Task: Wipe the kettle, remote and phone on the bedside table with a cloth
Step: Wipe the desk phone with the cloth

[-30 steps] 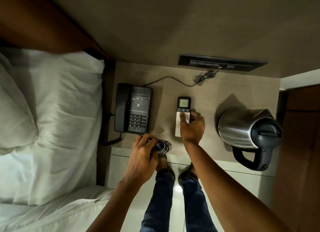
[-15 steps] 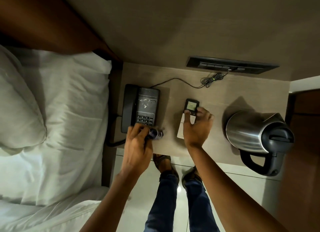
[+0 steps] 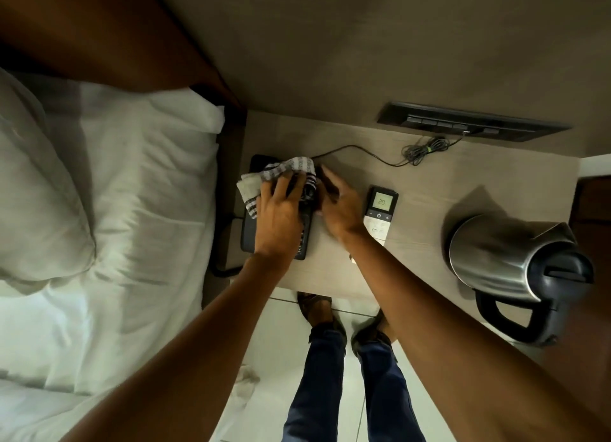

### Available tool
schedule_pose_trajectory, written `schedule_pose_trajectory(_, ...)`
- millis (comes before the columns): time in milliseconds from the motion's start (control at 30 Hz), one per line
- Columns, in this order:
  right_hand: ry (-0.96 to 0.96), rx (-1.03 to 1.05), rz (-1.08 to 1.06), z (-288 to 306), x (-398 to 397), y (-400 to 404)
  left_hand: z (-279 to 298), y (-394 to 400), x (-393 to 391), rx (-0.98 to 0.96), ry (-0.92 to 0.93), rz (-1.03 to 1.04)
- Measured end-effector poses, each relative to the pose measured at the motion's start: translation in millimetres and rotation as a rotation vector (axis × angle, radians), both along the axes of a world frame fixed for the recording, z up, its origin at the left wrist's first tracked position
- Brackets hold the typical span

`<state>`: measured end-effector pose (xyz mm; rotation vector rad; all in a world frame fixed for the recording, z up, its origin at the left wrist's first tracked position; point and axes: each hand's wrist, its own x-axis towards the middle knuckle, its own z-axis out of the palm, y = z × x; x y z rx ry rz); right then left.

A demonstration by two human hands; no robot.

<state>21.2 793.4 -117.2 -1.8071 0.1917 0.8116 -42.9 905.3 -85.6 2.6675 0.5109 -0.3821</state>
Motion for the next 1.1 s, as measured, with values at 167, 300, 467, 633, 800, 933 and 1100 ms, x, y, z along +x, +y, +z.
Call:
schedule_pose_trajectory(167,-0.069,-0.047,0.032,3,0,2,3,-5,-49,-0.024,0.025,-0.034)
schedule_pose_trajectory(300,-0.042,-0.041,0.013,3,-2,2,3,-10,-78,-0.044,0.068,-0.024)
schedule_pose_trajectory(467,-0.043,-0.049,-0.005,1,-3,4,12,-9,-64,-0.108,0.062,0.018)
schedule_pose_trajectory(633,0.032,-0.021,-0.060,-2,-6,1,9,-2,3,-0.040,-0.092,0.082)
schedule_pose_trajectory(800,-0.007,-0.047,-0.031,-1,-2,1,7,-8,-37,-0.014,0.006,0.046)
schedule_pose_trajectory(933,0.024,-0.030,-0.059,2,0,4,16,-19,-102,-0.074,0.064,0.034)
schedule_pose_trajectory(1100,-0.004,-0.045,-0.026,2,-1,3,21,-12,-74,-0.109,0.000,0.082)
